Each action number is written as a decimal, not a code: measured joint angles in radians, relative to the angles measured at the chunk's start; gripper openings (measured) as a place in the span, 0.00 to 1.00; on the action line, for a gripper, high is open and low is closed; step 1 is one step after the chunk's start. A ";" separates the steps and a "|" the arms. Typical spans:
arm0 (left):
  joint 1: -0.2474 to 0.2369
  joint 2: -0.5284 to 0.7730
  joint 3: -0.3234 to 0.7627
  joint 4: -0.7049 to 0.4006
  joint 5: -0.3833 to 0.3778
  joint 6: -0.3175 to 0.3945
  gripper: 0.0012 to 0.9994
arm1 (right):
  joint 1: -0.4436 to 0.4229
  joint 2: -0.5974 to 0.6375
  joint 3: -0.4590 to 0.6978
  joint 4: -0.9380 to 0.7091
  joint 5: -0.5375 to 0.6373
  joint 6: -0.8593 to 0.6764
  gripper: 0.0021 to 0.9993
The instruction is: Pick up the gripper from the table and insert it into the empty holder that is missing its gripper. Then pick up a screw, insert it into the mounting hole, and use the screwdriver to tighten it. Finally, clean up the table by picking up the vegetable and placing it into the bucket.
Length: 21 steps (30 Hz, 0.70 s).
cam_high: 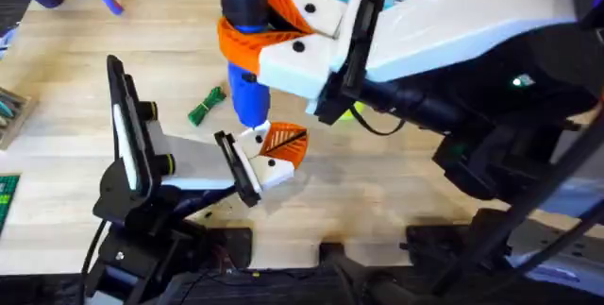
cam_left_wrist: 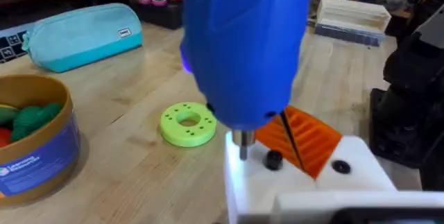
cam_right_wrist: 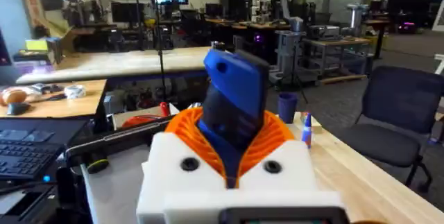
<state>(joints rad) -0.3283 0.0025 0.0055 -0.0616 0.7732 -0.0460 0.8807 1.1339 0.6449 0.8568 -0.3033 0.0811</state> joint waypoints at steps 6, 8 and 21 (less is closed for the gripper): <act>0.000 0.000 0.000 0.000 0.000 0.000 0.01 | 0.000 -0.011 -0.001 0.003 -0.001 -0.018 0.04; 0.000 0.000 0.000 0.000 0.000 0.000 0.01 | 0.000 -0.025 -0.001 0.004 -0.001 -0.024 0.04; 0.000 0.000 0.000 0.000 0.000 0.000 0.01 | 0.000 -0.068 -0.001 0.005 -0.051 -0.025 0.04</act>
<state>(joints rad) -0.3283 0.0025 0.0055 -0.0616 0.7733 -0.0460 0.8803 1.0660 0.6441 0.8615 -0.3539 0.0557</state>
